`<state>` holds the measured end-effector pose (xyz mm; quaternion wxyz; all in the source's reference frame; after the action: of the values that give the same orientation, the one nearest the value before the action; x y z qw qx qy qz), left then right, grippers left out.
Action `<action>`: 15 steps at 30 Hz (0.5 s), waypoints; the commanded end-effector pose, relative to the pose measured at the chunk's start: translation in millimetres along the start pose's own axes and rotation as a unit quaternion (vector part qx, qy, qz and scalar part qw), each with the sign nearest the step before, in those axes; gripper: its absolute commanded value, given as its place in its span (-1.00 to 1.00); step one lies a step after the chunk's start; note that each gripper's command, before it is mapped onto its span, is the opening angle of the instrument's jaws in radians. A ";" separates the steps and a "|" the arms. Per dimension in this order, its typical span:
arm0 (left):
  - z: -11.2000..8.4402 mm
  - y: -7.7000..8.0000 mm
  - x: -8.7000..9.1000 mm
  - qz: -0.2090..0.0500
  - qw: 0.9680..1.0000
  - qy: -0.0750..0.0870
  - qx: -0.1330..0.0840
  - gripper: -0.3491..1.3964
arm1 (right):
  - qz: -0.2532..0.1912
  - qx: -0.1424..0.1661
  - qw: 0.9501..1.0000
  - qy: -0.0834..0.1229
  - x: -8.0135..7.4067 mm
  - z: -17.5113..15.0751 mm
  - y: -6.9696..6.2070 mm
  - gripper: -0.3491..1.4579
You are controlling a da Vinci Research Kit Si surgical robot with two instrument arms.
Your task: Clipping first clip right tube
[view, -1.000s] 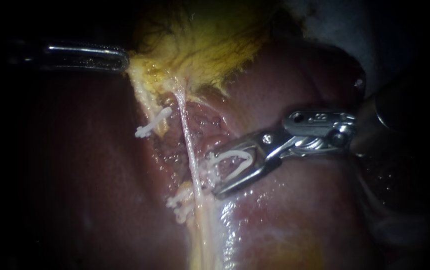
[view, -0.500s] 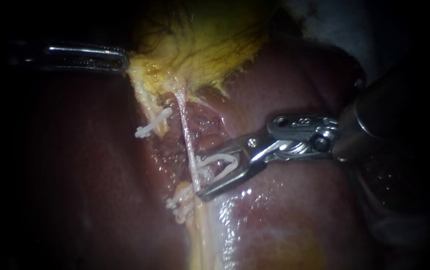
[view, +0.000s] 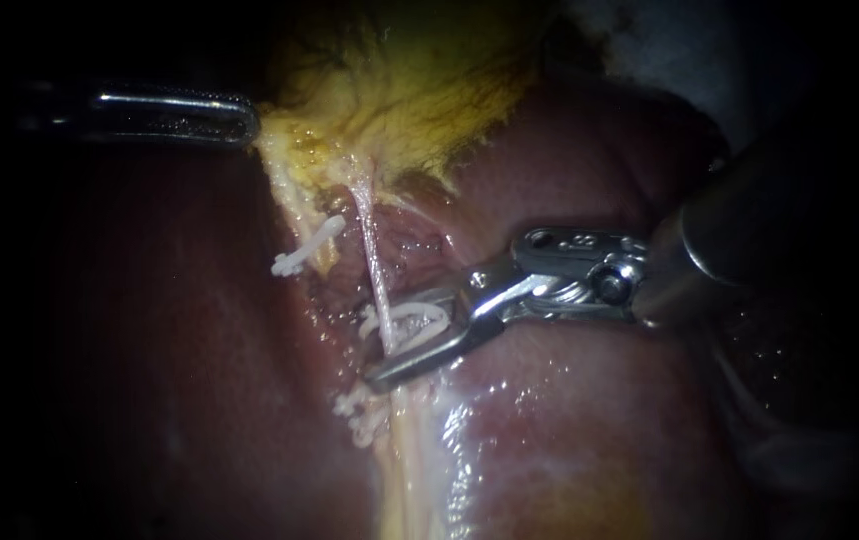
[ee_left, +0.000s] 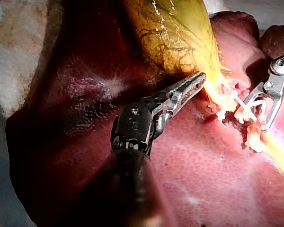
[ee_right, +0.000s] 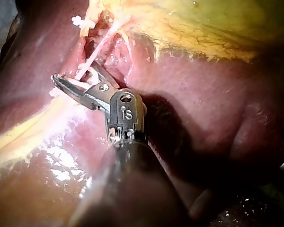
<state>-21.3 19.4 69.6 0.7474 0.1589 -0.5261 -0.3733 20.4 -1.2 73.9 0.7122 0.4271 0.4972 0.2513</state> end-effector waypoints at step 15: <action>0.1 0.0 0.1 0.000 1.000 0.000 -0.001 -1.00 | 0.026 0.090 0.995 0.032 -1.1 2.0 -0.9 -0.05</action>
<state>-21.4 19.4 69.7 0.7475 0.1583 -0.5259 -0.3737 21.8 -3.4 73.9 0.6435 0.4987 0.5311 0.2346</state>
